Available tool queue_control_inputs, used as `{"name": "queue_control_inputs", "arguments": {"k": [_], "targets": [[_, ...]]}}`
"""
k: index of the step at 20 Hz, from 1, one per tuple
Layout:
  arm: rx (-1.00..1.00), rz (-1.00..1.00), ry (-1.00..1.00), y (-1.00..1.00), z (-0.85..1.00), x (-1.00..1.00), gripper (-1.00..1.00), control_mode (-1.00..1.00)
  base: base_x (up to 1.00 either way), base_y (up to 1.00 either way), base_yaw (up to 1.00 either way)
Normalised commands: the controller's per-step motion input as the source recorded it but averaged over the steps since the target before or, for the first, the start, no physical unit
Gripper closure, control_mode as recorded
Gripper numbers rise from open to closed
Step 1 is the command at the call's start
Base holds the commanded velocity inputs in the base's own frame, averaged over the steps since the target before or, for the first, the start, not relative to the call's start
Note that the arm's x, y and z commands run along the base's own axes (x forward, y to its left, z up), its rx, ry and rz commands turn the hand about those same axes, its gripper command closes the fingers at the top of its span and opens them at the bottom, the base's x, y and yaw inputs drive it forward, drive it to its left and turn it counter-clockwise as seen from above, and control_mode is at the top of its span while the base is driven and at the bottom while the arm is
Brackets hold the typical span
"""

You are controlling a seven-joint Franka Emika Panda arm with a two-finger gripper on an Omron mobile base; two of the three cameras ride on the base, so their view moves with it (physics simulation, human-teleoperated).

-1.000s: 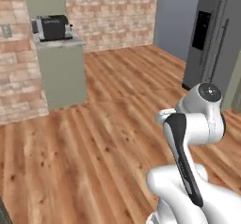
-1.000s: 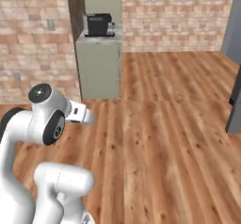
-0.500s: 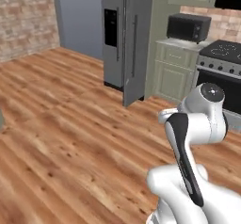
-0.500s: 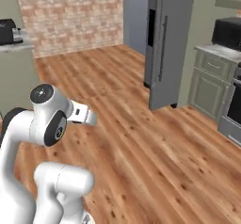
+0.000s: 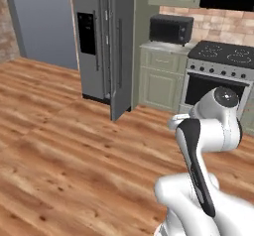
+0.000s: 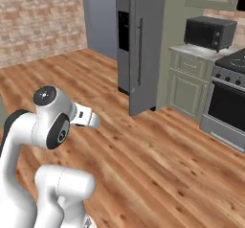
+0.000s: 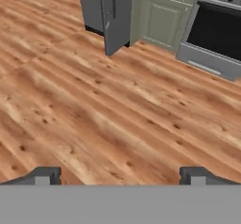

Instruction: Retrieve the sausage and cheese from the fridge and place them on the cutting board on the counter.

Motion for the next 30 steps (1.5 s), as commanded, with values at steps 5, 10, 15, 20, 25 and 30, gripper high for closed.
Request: {"name": "queue_control_inputs", "arguments": {"k": [5,10,15,20,25,30], "targets": [[0.00,0.00,0.00,0.00,0.00,0.00,-1.00,1.00,0.78,0.37,-0.28],[0.00,0.00,0.00,0.00,0.00,0.00,-1.00,1.00,0.84,0.34,-0.18],[0.00,0.00,0.00,0.00,0.00,0.00,-1.00,1.00,0.85,0.35,-0.09],[0.00,0.00,0.00,0.00,0.00,0.00,-1.00,1.00,0.84,0.36,-0.07],[0.00,0.00,0.00,0.00,0.00,0.00,-1.00,1.00,0.85,0.35,-0.07],[0.00,0.00,0.00,0.00,0.00,0.00,-1.00,1.00,0.85,0.35,-0.09]]}}
